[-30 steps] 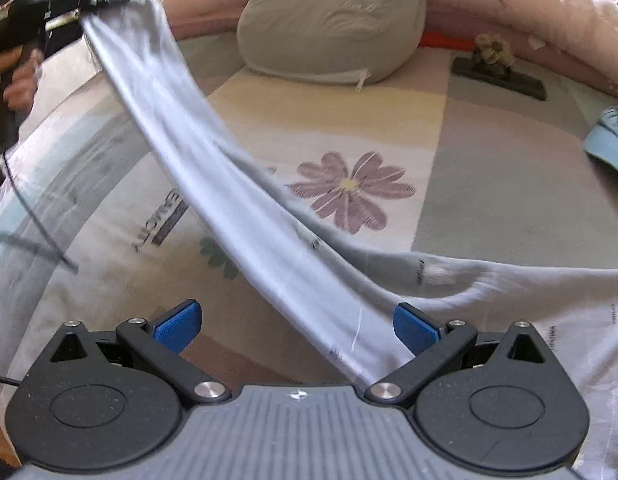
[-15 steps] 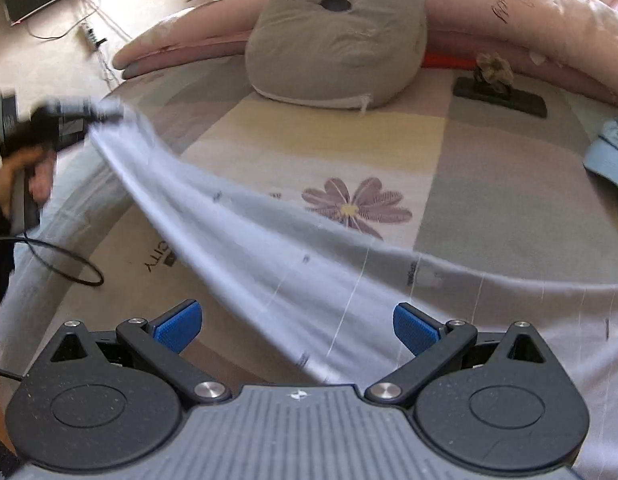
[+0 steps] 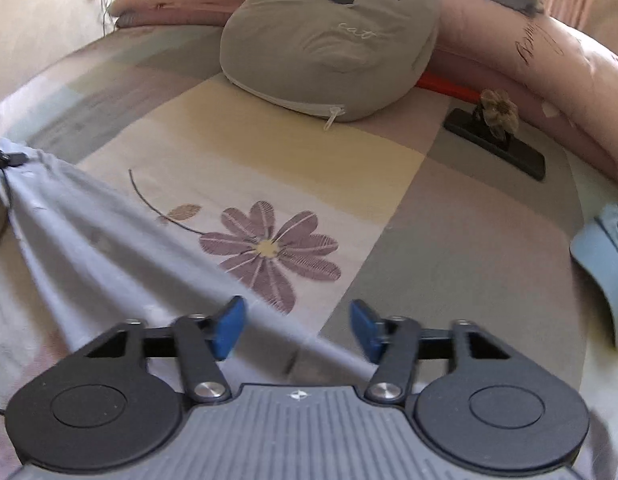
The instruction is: Fold clothes
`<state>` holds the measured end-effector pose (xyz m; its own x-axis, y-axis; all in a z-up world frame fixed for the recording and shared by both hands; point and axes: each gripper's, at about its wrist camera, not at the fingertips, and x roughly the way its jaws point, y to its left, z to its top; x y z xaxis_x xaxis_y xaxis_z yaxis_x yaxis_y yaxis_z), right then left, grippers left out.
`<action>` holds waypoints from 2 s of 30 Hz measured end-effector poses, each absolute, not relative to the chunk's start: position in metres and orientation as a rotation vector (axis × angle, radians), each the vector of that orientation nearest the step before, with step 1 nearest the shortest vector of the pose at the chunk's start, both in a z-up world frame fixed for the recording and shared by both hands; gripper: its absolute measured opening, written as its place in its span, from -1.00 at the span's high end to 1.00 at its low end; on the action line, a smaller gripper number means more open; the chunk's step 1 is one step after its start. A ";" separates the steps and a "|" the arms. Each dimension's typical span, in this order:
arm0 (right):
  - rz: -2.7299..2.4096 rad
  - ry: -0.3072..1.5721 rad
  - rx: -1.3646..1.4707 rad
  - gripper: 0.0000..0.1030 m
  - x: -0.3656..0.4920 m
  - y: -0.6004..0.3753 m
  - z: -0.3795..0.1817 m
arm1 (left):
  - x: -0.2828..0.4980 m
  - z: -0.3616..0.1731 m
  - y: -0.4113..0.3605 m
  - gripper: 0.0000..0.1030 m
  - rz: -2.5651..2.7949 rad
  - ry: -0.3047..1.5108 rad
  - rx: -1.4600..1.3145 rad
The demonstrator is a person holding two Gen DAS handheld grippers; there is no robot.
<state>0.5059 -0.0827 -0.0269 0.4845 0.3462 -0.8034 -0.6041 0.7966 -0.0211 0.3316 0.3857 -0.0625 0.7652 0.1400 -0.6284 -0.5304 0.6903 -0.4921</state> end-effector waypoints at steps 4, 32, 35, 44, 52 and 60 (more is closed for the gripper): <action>0.666 0.906 -0.334 0.40 0.508 -0.072 -0.033 | 0.330 -0.072 0.383 0.89 0.422 0.662 -0.689; 0.761 0.951 -0.370 0.30 0.534 -0.072 -0.032 | 0.304 -0.071 0.375 0.78 0.487 0.724 -0.690; 0.834 0.942 -0.430 0.28 0.510 -0.069 -0.041 | 0.304 -0.072 0.376 0.78 0.486 0.722 -0.692; 0.842 0.906 -0.435 0.18 0.497 -0.072 -0.041 | 0.308 -0.071 0.374 0.78 0.487 0.732 -0.661; 0.929 0.900 -0.427 0.16 0.522 -0.070 -0.049 | 0.308 -0.072 0.374 0.78 0.488 0.724 -0.668; 0.990 0.902 -0.503 0.68 0.506 -0.064 -0.055 | 0.310 -0.070 0.372 0.78 0.492 0.724 -0.643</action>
<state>0.5060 -0.0639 -0.0553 0.2457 0.4946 -0.8337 -0.8761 0.4813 0.0274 0.3096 0.3724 -0.0699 0.6534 0.1901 -0.7327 -0.6115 0.7031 -0.3629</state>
